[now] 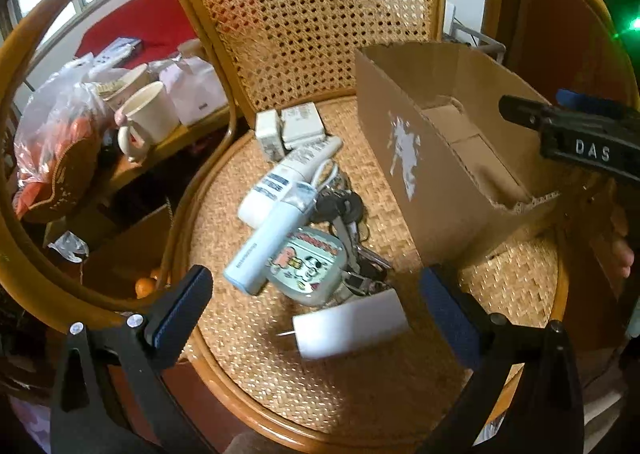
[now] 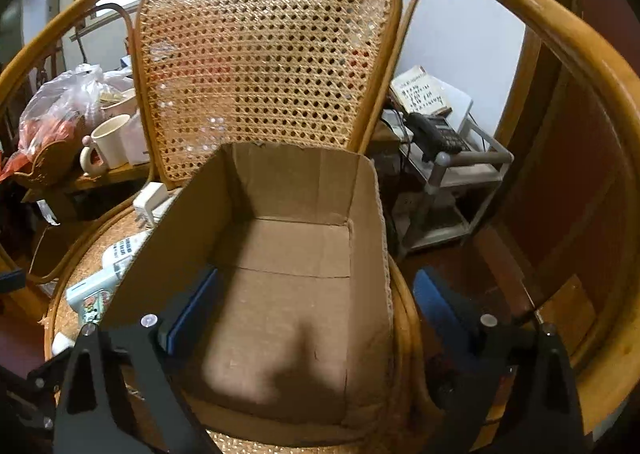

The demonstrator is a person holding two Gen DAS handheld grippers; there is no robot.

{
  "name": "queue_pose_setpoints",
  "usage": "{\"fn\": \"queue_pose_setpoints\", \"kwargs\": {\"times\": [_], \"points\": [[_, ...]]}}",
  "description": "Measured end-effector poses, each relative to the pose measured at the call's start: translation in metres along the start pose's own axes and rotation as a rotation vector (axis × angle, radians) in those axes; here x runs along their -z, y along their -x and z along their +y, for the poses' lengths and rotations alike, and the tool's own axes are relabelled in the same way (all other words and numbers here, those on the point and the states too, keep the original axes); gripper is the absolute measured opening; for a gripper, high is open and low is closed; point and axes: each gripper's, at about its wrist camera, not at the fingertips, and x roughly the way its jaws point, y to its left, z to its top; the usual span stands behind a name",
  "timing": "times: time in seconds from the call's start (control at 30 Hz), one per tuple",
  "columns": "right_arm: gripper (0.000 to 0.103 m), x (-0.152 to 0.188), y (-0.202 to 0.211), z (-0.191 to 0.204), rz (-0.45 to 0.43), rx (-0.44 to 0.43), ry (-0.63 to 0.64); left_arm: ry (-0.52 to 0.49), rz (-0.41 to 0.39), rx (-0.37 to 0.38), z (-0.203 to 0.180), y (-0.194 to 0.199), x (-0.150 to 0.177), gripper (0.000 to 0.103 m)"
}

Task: Organize rigid objects
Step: 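Move the left gripper down to the white plug charger and close on it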

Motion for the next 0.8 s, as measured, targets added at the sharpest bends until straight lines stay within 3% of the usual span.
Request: {"fn": "queue_pose_setpoints", "kwargs": {"times": [0.23, 0.43, 0.67, 0.8], "points": [[0.100, 0.008, -0.021, 0.000, 0.088, 0.001, -0.003, 0.003, 0.083, -0.004, -0.003, -0.022, 0.006, 0.103], [0.073, 0.011, -0.028, -0.003, 0.149, -0.002, -0.019, 0.017, 0.084, 0.029, -0.001, -0.019, 0.006, 0.103], [0.012, 0.016, -0.036, -0.018, 0.203, 0.006, -0.092, 0.070, 0.108, 0.028, 0.012, -0.021, 0.006, 0.103], [0.006, 0.019, -0.040, -0.019, 0.223, 0.017, -0.096, 0.141, 0.163, 0.088, 0.021, -0.028, 0.007, 0.103]]}}
